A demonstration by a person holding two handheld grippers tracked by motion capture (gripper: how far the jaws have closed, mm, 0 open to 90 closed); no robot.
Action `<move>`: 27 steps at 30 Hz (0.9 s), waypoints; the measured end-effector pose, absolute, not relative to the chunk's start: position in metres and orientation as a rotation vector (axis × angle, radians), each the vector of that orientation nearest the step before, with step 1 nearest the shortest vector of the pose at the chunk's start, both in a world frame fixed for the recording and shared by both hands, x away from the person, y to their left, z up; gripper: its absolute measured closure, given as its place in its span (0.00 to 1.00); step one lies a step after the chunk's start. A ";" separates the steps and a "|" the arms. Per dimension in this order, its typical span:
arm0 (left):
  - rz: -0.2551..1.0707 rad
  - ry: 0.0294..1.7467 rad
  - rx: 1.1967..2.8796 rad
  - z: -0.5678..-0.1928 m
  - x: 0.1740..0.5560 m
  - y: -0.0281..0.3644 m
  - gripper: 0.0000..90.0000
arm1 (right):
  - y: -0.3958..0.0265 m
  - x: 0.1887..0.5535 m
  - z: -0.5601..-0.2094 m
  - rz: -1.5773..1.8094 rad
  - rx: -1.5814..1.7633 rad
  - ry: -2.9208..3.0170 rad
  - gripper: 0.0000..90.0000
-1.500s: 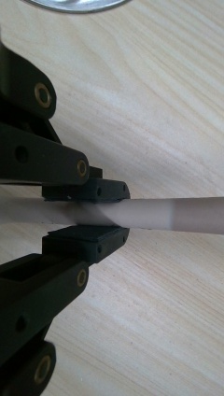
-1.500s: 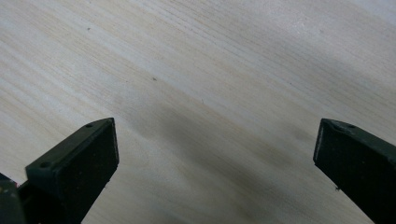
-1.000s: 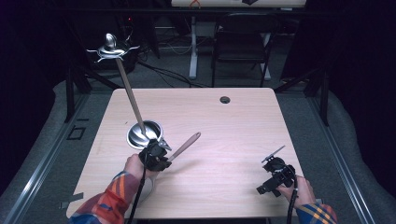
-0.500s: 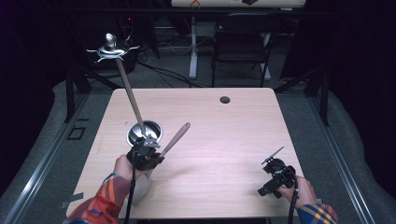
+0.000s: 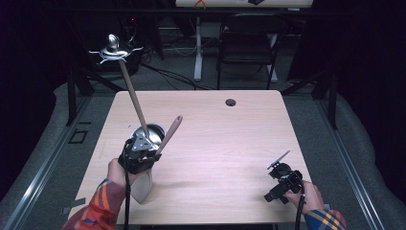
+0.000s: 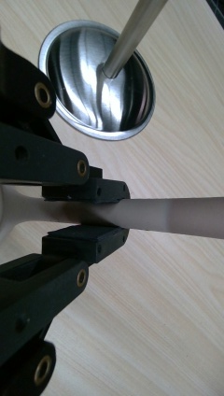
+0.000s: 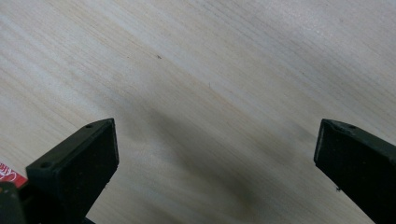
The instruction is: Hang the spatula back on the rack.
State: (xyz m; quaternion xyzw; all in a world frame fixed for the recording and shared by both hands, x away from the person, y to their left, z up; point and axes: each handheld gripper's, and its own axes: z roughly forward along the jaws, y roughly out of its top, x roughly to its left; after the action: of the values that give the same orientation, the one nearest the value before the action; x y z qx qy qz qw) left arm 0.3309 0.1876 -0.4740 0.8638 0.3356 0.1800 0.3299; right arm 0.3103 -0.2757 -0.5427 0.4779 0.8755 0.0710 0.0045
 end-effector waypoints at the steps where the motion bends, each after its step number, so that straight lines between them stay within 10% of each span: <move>1: 0.472 0.880 2.254 -0.473 0.331 0.189 0.87 | -0.276 0.310 -0.543 0.221 1.496 2.743 0.00; 27: 0.623 0.995 2.027 -0.461 0.334 0.229 0.86 | -0.275 0.310 -0.544 0.249 1.527 2.697 0.00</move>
State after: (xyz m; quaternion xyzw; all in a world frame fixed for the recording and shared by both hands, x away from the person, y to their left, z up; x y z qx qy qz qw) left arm 0.3340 0.2288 -0.4614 0.7970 0.3915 0.2451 0.3891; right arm 0.3100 -0.2755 -0.5440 0.4910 0.8673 0.0801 0.0162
